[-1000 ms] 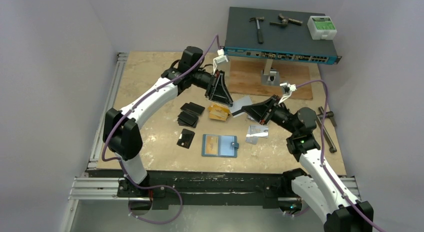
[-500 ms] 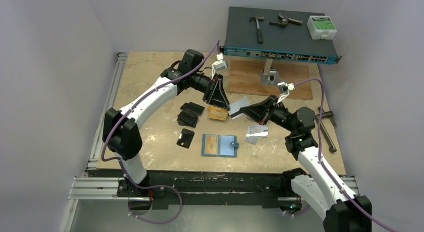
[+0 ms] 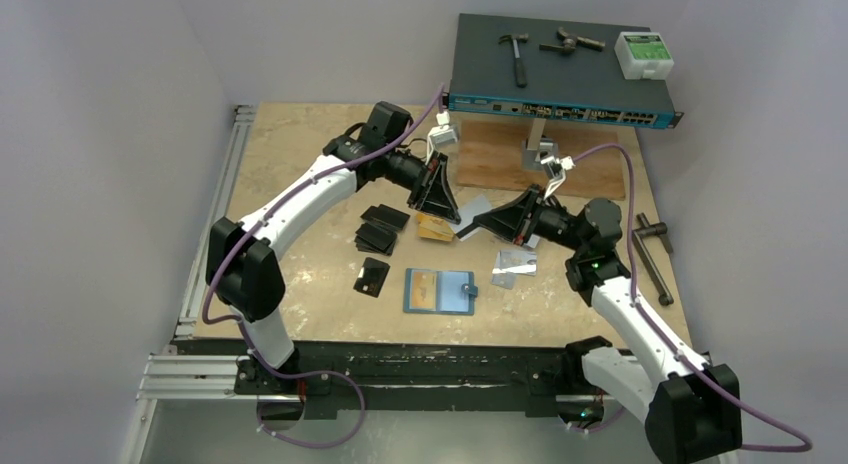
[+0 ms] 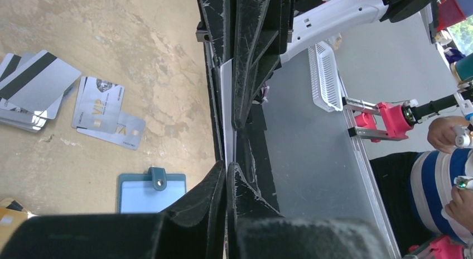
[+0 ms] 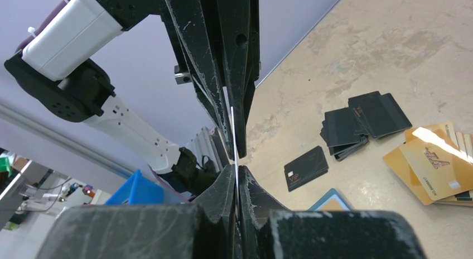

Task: Put the credit cards into the card holder
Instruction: Pick up the credit card from the storage box.

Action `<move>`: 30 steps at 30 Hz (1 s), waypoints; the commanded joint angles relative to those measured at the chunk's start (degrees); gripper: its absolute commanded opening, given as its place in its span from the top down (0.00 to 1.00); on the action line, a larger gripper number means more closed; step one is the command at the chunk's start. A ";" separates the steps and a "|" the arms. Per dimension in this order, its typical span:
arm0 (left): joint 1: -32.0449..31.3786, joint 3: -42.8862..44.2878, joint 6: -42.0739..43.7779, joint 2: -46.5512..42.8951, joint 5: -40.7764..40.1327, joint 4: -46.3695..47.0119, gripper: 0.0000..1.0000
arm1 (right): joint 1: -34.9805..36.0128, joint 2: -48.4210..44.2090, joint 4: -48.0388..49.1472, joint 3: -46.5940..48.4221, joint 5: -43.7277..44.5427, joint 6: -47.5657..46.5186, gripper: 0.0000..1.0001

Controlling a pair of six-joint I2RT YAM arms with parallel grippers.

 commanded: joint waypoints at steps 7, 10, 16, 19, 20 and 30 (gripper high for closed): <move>0.48 -5.73 -19.85 -5.01 -2.48 17.30 1.00 | 0.32 0.19 9.02 -2.78 3.49 5.83 0.48; 1.21 -7.66 -28.03 -5.81 -2.70 23.78 1.00 | 0.32 -1.21 15.44 -6.79 4.89 10.08 0.46; 1.30 -11.50 -41.50 -6.53 -4.34 36.52 1.00 | 0.28 -2.47 22.96 -9.43 10.04 15.85 0.59; 1.21 -12.55 -43.87 -6.87 -5.03 39.24 1.00 | 0.32 -2.97 24.53 -9.84 12.21 16.73 0.69; 1.24 -12.65 -43.95 -6.96 -5.07 39.40 1.00 | 0.28 -2.90 24.77 -9.84 12.50 16.91 0.70; 1.21 -13.03 -42.95 -7.19 -5.04 38.94 1.00 | 0.26 -0.65 28.92 -9.90 13.85 18.88 0.93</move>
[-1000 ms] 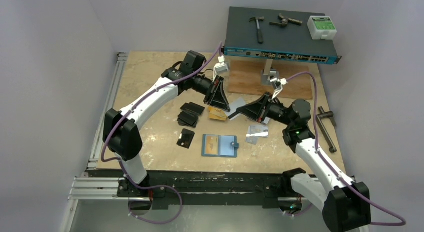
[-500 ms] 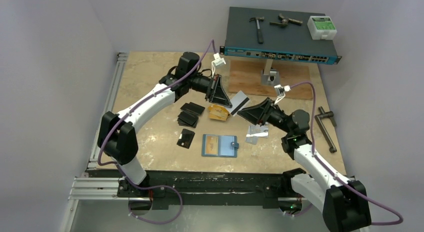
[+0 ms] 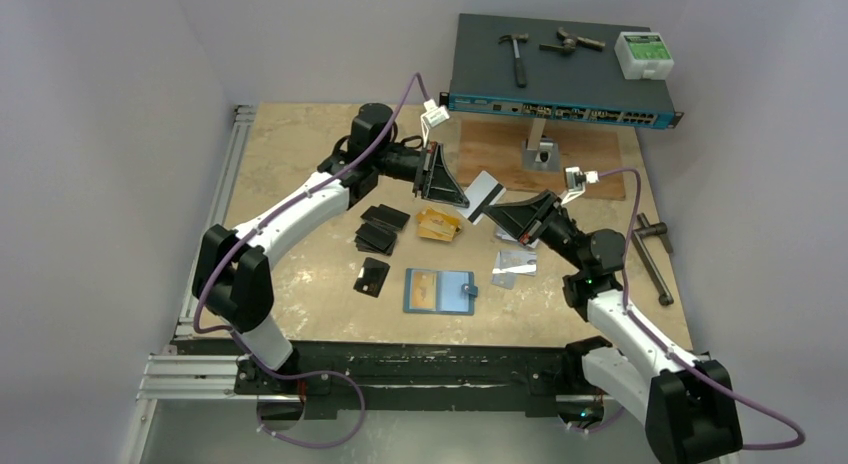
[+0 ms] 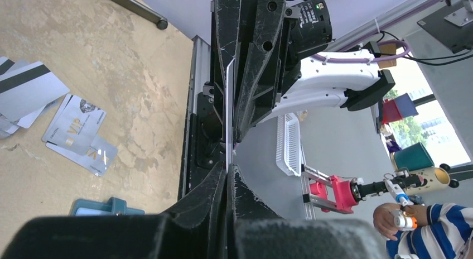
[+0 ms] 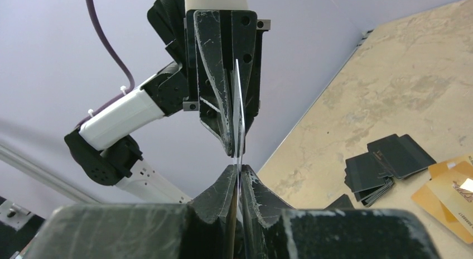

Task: Put the credit cards into the card holder
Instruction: Pick up the credit card from the storage box.

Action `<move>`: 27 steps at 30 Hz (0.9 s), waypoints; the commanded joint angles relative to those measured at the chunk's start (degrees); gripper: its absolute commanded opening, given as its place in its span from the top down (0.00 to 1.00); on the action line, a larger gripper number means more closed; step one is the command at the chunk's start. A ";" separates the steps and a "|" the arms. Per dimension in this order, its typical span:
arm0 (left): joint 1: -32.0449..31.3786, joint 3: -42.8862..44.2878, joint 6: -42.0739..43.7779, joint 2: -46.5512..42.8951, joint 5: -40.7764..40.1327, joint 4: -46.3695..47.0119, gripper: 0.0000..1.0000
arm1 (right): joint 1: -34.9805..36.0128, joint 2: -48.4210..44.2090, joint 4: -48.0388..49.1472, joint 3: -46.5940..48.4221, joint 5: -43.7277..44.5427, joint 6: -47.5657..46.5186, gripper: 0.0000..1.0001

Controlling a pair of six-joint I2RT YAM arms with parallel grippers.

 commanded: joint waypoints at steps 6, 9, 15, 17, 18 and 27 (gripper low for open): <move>-0.27 -0.57 1.23 -2.42 -0.32 0.04 1.00 | 0.20 0.84 6.66 1.09 2.83 1.78 0.93; -0.57 -0.75 2.02 -2.53 -0.49 -1.13 1.00 | 0.67 2.02 7.93 1.91 2.75 2.39 0.94; -0.92 -0.40 2.06 -2.33 -1.39 -1.53 1.00 | 2.50 3.21 7.77 2.68 3.81 1.74 1.00; -1.22 -0.40 2.15 -2.30 -1.57 -1.76 1.00 | 2.97 3.37 6.99 3.06 4.25 1.26 0.99; -1.50 -0.39 2.25 -2.33 -1.73 -2.07 1.00 | 3.26 3.38 6.55 3.23 4.53 0.96 0.98; -2.02 0.03 6.67 -3.03 -2.91 -9.66 0.87 | 4.15 3.83 3.35 4.34 4.61 -0.92 1.00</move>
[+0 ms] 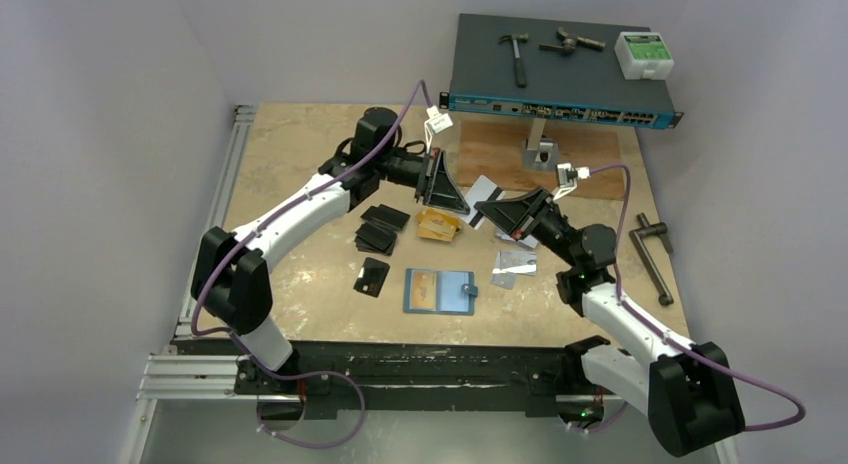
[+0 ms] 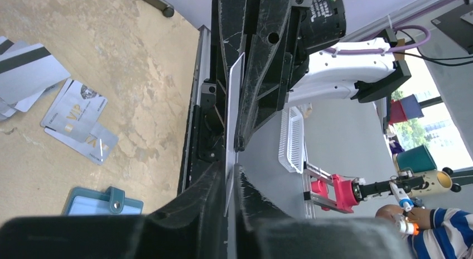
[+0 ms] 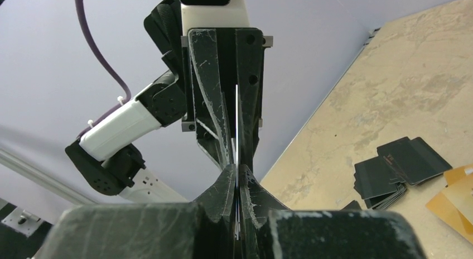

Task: Put the credit cards into the card holder
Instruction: Pick up the credit card from the storage box, then turn over the card slot in the card holder.

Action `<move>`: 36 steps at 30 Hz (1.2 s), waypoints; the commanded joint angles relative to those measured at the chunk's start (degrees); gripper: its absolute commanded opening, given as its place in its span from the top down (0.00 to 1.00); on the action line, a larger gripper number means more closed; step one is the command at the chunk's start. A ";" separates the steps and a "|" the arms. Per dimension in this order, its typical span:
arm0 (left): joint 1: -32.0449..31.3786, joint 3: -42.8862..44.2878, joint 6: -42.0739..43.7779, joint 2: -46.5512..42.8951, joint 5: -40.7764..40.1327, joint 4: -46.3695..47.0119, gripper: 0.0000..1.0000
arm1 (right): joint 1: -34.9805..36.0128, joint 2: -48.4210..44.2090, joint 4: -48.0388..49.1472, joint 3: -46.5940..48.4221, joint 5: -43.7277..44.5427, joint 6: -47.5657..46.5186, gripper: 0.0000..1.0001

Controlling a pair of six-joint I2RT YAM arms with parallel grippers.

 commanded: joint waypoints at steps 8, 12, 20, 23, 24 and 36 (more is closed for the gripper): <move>3.91 3.78 23.92 -4.57 -9.42 -30.39 0.03 | 0.51 -7.49 -38.82 6.66 4.39 -17.58 1.00; 5.58 7.21 49.57 -4.32 -20.60 -54.18 0.00 | 0.53 -3.59 -60.45 9.02 7.06 -25.83 1.00; 5.02 -8.58 72.54 -14.36 -45.88 -57.15 0.00 | 9.80 4.22 -69.38 6.45 17.66 -24.81 1.00; 5.28 -1.35 71.04 -11.94 -54.99 -63.50 0.00 | 12.30 5.92 -70.16 7.26 20.26 -24.46 1.00; 5.77 1.79 70.73 -11.01 -56.17 -66.18 0.00 | 12.74 5.83 -70.56 7.52 20.90 -24.51 1.00; 7.59 2.44 60.14 -12.51 -64.97 -67.79 0.00 | 17.18 6.61 -74.48 10.23 27.92 -25.38 1.00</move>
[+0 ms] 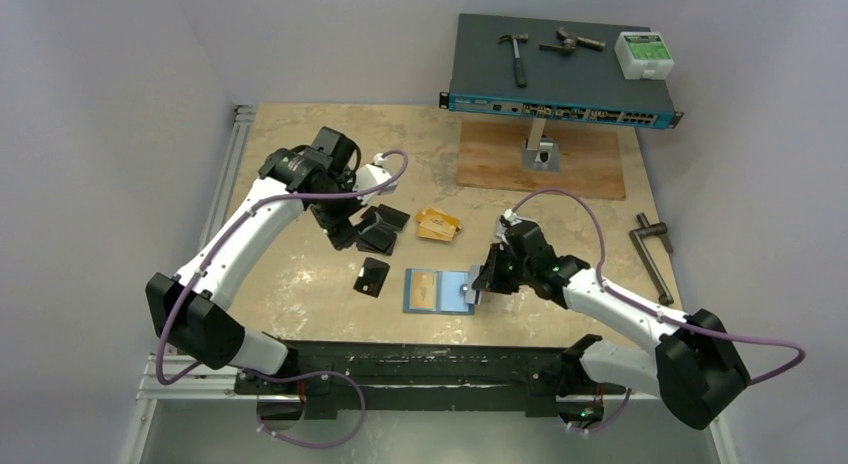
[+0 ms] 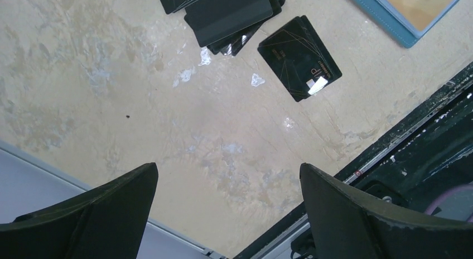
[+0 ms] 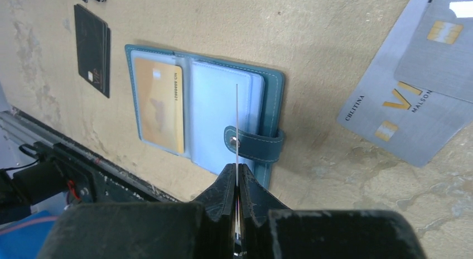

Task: Put the credit cards into the card holder
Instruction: Turn over the card slot in the card holder.

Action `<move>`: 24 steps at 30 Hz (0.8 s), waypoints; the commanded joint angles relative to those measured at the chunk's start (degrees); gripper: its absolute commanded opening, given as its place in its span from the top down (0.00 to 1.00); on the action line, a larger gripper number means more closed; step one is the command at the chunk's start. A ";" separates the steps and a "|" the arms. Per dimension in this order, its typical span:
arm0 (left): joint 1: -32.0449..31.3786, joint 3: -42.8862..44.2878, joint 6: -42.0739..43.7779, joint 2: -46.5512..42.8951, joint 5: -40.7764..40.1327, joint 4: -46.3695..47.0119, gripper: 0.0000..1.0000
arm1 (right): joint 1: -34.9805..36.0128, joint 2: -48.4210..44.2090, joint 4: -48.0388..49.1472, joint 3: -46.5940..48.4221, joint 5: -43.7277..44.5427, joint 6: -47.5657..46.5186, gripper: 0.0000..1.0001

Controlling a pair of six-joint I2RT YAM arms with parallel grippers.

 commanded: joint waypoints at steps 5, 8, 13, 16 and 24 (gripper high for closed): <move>0.07 -8.69 -10.30 -1.73 2.02 7.46 0.00 | 4.09 -0.99 -0.81 3.12 8.05 -0.50 1.00; 0.01 -10.51 -12.37 -1.31 6.72 11.19 0.00 | 9.45 -1.65 -1.27 5.07 12.11 0.44 1.00; -0.68 -12.52 -14.03 -0.59 13.57 15.55 0.00 | 16.34 2.59 -5.29 12.19 19.17 0.67 1.00; -1.37 -14.53 -15.84 -1.37 17.63 19.55 0.00 | 17.13 6.07 -7.55 15.82 21.73 -0.52 1.00; -8.56 -21.60 -18.05 -0.53 19.84 28.15 0.00 | 17.12 13.08 -11.73 20.09 22.35 -1.41 1.00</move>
